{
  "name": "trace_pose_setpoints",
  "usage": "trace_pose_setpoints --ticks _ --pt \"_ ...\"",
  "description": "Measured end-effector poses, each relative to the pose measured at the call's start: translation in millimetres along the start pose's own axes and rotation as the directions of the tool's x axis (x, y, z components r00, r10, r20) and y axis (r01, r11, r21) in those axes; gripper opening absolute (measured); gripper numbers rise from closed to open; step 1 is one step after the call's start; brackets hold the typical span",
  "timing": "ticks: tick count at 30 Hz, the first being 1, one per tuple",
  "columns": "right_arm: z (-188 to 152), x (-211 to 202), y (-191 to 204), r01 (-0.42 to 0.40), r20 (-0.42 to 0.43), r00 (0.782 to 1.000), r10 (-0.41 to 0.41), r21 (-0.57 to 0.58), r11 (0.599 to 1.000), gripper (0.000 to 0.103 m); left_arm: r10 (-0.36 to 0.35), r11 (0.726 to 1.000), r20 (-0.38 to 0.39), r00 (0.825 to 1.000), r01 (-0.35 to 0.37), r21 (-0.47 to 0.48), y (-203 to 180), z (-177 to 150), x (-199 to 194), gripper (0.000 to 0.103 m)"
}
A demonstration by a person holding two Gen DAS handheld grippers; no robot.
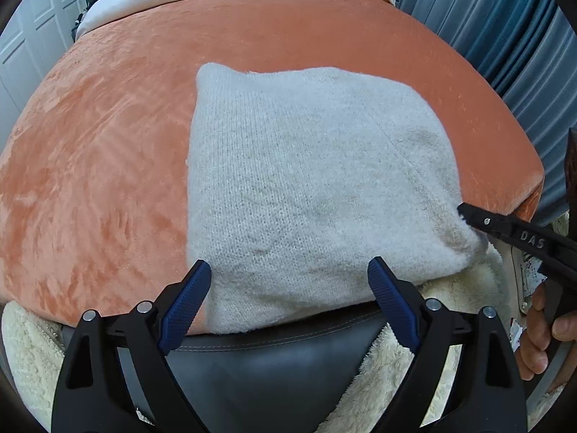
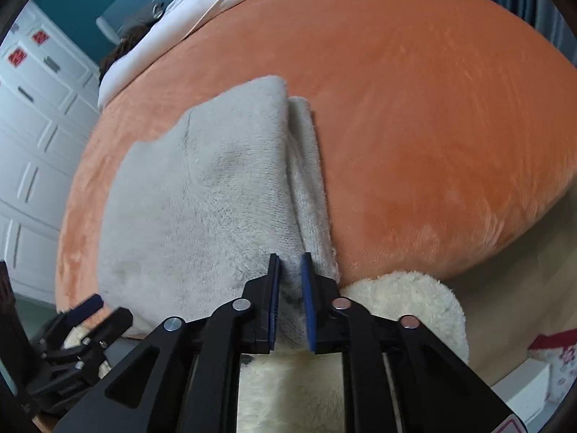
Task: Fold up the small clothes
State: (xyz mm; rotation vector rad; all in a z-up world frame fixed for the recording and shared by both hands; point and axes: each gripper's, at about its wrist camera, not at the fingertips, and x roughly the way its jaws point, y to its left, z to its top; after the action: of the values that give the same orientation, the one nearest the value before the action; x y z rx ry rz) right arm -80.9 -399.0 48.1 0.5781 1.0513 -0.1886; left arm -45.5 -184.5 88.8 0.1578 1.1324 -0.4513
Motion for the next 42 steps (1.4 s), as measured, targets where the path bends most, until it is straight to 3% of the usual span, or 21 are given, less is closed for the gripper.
trace_pose_setpoints --ticks 3,5,10,13,15,16,17,19,26,30,35,42 --pt "3.1 -26.2 7.5 -0.023 0.082 0.996 0.025 -0.024 0.999 0.017 0.009 1.0 0.009 1.0 -0.009 0.013 -1.2 -1.5 -1.5 0.087" --pt "7.5 -33.5 16.7 -0.037 0.091 0.995 0.042 -0.061 0.997 0.017 0.009 1.0 0.004 1.0 -0.009 0.01 -2.8 -1.2 0.9 0.087" --pt "-4.4 30.3 8.0 0.008 -0.07 0.997 -0.014 -0.079 0.997 0.015 0.027 0.999 -0.002 1.0 -0.027 0.02 -5.7 -1.9 6.9 0.09" --pt "-1.5 26.8 13.8 0.014 -0.053 0.998 -0.018 -0.078 0.997 0.014 0.035 0.998 -0.007 0.999 -0.035 0.045 -4.3 -2.6 7.0 0.09" --pt "5.5 12.3 19.1 0.014 -0.015 1.0 -0.016 -0.077 0.997 0.02 0.029 0.999 0.0 1.0 -0.029 0.03 1.0 -0.2 4.2 0.09" --pt "9.1 5.7 21.2 0.006 0.01 1.0 -0.006 -0.076 0.997 0.029 0.022 1.0 0.004 1.0 -0.023 0.017 3.4 2.2 3.7 0.09" --pt "13.3 0.1 20.2 0.003 0.033 0.999 -0.001 -0.077 0.997 0.047 0.016 1.0 0.009 1.0 -0.016 -0.001 7.2 5.6 4.2 0.09" --pt "22.8 -2.3 17.3 -0.001 0.077 0.997 0.007 -0.07 0.998 0.066 0.013 0.999 0.006 1.0 -0.013 -0.037 14.0 13.1 8.7 0.091" --pt "39.8 49.1 -1.5 -0.018 -0.031 0.999 0.018 0.001 1.0 0.07 0.008 0.992 -0.022 1.0 -0.01 -0.126 29.7 38.0 37.9 0.095" --pt "33.3 61.8 -7.4 -0.072 -0.005 0.997 0.072 0.036 0.997 0.08 0.018 0.991 -0.033 0.999 -0.023 -0.131 29.7 43.4 52.3 0.098" --pt "33.5 71.1 -30.7 -0.205 -0.015 0.978 0.209 0.137 0.969 0.084 0.018 0.987 -0.027 0.999 -0.022 -0.157 30.5 47.4 63.6 0.098" --pt "32.0 74.4 -28.5 -0.23 -0.019 0.972 0.233 0.113 0.967 0.086 0.003 0.985 -0.01 1.0 -0.005 -0.175 31.6 47.7 69.2 0.098"
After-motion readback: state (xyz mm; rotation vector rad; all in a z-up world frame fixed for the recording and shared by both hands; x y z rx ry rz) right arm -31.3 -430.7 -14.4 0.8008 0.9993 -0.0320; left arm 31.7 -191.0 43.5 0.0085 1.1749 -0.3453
